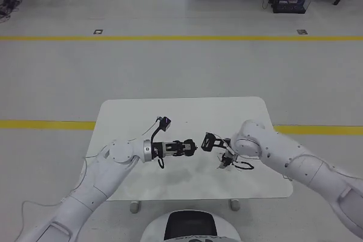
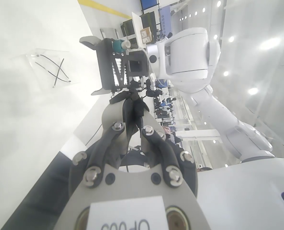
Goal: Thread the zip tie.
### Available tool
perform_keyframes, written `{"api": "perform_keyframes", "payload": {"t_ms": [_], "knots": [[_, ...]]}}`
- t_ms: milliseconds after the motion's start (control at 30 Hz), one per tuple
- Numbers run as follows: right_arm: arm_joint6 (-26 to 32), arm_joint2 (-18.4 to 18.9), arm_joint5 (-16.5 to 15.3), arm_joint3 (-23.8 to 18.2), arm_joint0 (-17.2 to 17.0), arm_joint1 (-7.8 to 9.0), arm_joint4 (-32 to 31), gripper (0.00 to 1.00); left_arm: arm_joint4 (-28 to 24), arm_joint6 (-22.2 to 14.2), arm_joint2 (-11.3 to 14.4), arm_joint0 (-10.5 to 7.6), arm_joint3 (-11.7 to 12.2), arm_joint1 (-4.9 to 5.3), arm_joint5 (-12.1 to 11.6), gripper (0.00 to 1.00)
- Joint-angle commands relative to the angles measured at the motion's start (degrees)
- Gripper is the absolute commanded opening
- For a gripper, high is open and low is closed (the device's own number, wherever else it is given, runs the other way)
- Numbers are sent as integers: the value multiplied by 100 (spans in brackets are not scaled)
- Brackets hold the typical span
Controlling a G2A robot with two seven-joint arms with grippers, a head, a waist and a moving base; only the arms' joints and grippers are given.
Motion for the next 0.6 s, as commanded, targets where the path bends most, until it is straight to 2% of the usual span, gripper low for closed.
{"api": "perform_keyframes", "payload": {"t_ms": [0,133,233,500,567], "knots": [[-377,-158,0,88,65,88,-63,100,0,0,0,0,0,0,0,0],[-873,-158,0,80,-85,190,-427,100,0,0,0,0,0,0,0,0],[-1486,-158,0,13,-211,271,-632,100,0,0,0,0,0,0,0,0],[-1486,-158,0,13,-211,271,-632,100,0,0,0,0,0,0,0,0],[-1660,-158,0,-71,-309,267,-611,100,0,0,0,0,0,0,0,0]]}}
